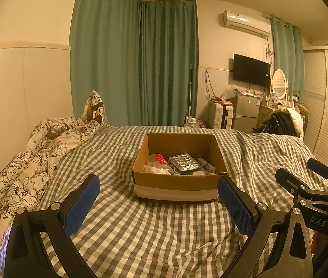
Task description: Organize objects
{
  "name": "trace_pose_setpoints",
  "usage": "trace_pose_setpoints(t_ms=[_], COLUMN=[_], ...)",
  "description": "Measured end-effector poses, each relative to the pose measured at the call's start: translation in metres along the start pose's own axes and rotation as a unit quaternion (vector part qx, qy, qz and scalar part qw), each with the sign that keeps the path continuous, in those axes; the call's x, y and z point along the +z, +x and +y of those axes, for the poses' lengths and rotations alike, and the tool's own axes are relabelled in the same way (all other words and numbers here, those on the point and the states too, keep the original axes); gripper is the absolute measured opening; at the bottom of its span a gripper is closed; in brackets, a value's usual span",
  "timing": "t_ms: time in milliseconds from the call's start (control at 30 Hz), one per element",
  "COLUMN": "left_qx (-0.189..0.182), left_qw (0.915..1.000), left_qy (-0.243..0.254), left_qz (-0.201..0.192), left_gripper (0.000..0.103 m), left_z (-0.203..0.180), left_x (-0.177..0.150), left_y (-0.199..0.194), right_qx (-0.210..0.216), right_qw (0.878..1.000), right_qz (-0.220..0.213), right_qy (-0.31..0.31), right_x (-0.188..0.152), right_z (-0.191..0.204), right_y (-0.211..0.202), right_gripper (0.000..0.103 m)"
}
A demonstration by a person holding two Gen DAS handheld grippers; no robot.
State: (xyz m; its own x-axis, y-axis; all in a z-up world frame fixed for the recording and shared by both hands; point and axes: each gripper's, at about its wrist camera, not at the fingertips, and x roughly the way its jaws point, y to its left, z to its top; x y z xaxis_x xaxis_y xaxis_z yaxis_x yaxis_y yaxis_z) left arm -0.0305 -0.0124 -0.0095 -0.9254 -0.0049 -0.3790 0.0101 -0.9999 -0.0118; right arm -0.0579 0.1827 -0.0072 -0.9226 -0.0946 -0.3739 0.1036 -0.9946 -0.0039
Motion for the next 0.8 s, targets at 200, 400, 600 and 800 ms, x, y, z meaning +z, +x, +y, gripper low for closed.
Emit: trace_pose_setpoints(t_ms=[200, 400, 600, 800], left_qx=[-0.001, 0.006, 0.010, 0.009], left_qw=[1.0000, 1.0000, 0.9998, 0.9999], left_qy=[-0.002, 0.001, 0.012, 0.014], left_qz=[0.000, -0.004, -0.007, -0.004], left_gripper=[0.103, 0.103, 0.103, 0.103], left_z=[0.0005, 0.0014, -0.0010, -0.0002], left_x=[-0.0003, -0.0002, 0.0014, 0.0007], left_y=[0.0002, -0.0010, -0.0016, -0.0003], right_qx=[0.001, 0.000, -0.001, 0.000], right_qw=[1.000, 1.000, 1.000, 1.000], right_qz=[0.001, 0.003, 0.005, 0.006], right_qy=[-0.001, -0.002, -0.002, -0.003], right_x=[0.0001, -0.0005, -0.0008, -0.0012], right_z=[-0.0006, 0.0018, 0.0025, 0.0035], right_y=[0.0003, 0.0005, 0.0004, 0.0010], right_gripper=[0.103, 0.103, 0.103, 0.103])
